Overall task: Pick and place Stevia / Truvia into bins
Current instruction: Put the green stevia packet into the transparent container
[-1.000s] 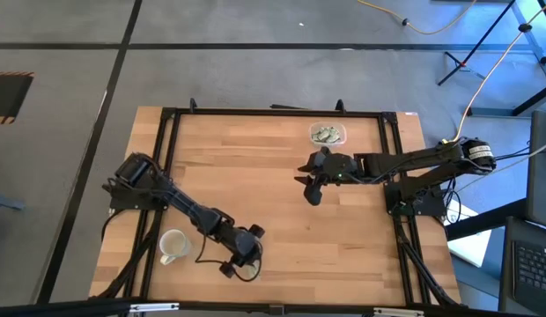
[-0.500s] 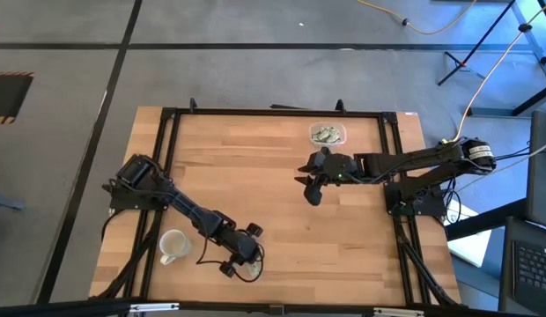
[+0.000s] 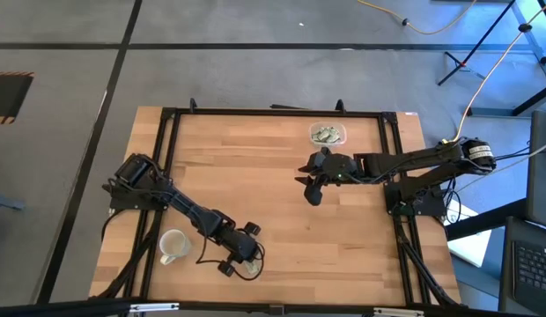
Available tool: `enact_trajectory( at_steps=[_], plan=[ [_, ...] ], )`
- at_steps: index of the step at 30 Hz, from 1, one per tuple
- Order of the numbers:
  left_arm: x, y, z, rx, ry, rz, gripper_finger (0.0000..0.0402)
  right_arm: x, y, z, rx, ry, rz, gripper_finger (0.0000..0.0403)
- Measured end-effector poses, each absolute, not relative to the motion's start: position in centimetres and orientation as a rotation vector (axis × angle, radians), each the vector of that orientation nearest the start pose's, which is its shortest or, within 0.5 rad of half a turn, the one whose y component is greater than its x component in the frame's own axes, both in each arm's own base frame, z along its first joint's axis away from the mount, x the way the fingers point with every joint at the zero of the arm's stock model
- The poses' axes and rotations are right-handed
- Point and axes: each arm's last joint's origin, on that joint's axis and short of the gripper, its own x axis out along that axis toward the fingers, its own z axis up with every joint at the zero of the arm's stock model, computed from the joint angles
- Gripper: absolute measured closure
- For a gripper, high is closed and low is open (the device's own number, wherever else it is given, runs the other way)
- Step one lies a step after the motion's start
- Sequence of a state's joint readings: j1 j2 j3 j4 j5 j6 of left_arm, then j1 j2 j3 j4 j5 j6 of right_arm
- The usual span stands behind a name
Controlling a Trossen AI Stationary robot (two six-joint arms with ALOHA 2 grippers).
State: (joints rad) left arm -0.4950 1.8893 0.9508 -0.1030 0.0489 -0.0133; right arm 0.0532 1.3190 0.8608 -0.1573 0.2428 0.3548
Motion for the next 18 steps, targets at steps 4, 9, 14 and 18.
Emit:
enact_trajectory(
  at_steps=[4,9,14,18],
  plan=[
    [30.2,-16.5,11.0,0.220,1.024,-0.487,0.0388,27.9,0.8,24.9,0.251,0.572,-0.290,0.0237],
    [30.1,-16.4,11.9,0.216,0.998,-0.486,0.0398,27.9,0.8,24.9,0.251,0.572,-0.290,0.0237],
    [29.7,-16.0,13.5,0.238,0.968,-0.436,0.0399,27.9,0.8,24.9,0.253,0.571,-0.290,0.0237],
    [29.7,-15.7,15.7,0.256,0.877,-0.376,0.0399,27.9,0.8,24.9,0.255,0.571,-0.290,0.0237]
  ],
)
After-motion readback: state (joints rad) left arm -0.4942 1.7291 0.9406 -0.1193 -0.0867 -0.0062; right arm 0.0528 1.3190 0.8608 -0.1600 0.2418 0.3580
